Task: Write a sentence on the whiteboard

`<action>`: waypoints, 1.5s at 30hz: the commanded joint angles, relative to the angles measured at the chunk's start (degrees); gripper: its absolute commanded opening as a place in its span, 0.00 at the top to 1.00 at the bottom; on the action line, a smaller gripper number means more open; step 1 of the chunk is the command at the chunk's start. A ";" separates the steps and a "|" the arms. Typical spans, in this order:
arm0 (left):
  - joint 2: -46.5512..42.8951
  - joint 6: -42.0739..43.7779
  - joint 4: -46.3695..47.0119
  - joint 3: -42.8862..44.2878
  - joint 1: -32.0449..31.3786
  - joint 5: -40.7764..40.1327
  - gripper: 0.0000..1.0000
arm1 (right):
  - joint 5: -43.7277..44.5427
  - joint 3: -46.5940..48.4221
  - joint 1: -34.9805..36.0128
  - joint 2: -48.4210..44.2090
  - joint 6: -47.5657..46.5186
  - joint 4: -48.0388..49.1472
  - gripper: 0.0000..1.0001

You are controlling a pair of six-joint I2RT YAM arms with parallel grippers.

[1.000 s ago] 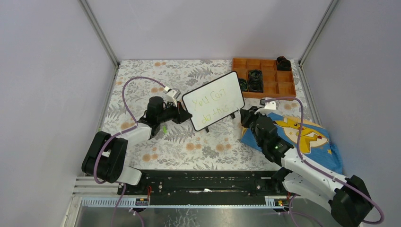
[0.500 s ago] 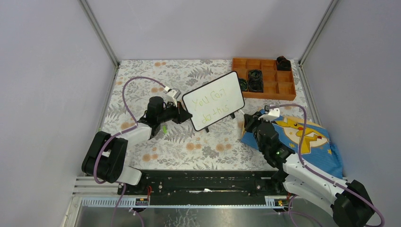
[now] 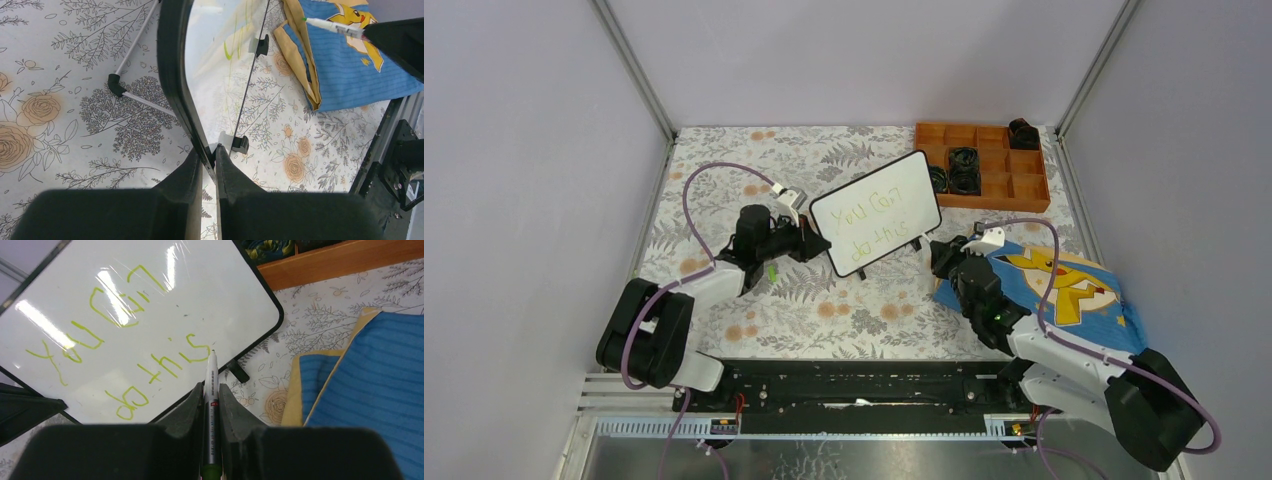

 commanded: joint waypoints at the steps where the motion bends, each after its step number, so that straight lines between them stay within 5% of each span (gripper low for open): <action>1: 1.15 4.48 -6.96 -2.70 -0.65 -5.35 1.00 | -0.38 1.76 -0.23 4.47 0.13 5.87 1.00; 9: 1.42 5.00 -7.82 -2.40 -1.16 -5.66 1.00 | 0.22 -1.39 -0.22 7.58 3.01 13.59 1.00; 45: 2.03 4.92 -8.09 -2.16 -1.17 -5.79 1.00 | -1.01 3.34 -3.11 18.11 3.20 19.13 1.00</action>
